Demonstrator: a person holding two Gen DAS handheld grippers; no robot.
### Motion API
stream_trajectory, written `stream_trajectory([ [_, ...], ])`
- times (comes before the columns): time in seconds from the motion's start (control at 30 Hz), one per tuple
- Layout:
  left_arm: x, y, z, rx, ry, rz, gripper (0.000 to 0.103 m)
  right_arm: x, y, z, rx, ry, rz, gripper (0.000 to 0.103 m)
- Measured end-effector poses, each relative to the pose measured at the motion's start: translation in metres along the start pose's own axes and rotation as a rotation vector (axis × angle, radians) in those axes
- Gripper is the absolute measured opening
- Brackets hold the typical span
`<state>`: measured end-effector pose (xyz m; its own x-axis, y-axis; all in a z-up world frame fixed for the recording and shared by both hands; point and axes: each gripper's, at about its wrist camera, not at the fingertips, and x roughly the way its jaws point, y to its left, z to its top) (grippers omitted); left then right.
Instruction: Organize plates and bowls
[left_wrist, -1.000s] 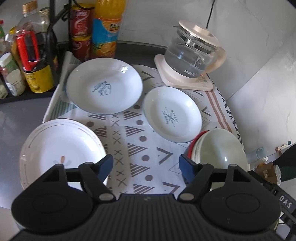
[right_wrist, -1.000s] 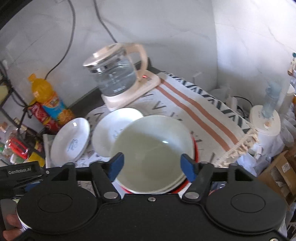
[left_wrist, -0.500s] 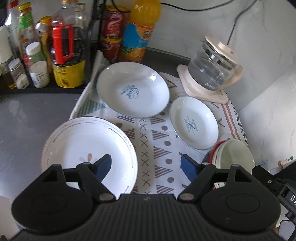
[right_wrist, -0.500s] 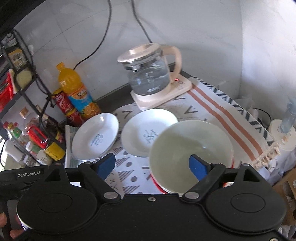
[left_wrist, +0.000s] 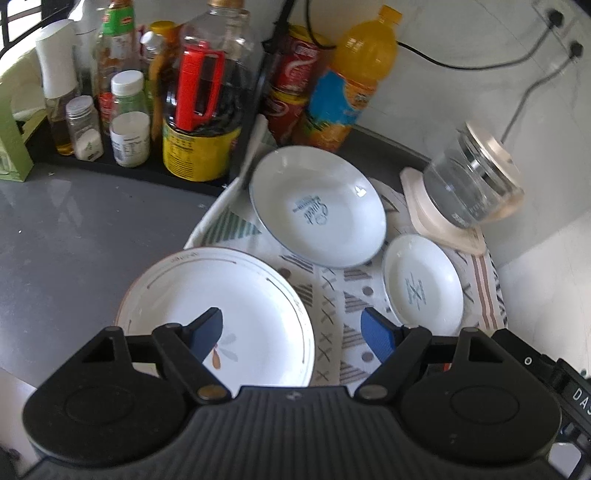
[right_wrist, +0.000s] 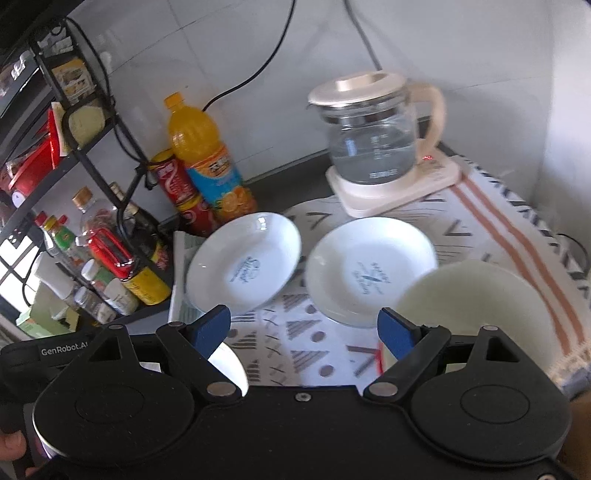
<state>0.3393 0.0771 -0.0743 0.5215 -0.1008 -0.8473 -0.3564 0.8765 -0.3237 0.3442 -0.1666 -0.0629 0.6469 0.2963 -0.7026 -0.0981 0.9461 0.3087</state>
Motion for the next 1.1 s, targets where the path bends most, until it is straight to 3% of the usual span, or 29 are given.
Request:
stream_trajectory([
  [0.4,0.025,0.015,0.028,-0.157,-0.022,0.042,0.078,0.066,0.012,0.039,-0.088,0.108,0.061,0.083],
  [0.63,0.048,0.015,0.040,-0.225,-0.025,0.050,0.075,0.106,0.007,0.062,-0.105,0.158,0.074,0.073],
  [1.1,0.113,0.024,0.065,-0.389,0.001,-0.011,0.041,0.191,-0.011,0.099,-0.068,0.266,0.056,0.051],
])
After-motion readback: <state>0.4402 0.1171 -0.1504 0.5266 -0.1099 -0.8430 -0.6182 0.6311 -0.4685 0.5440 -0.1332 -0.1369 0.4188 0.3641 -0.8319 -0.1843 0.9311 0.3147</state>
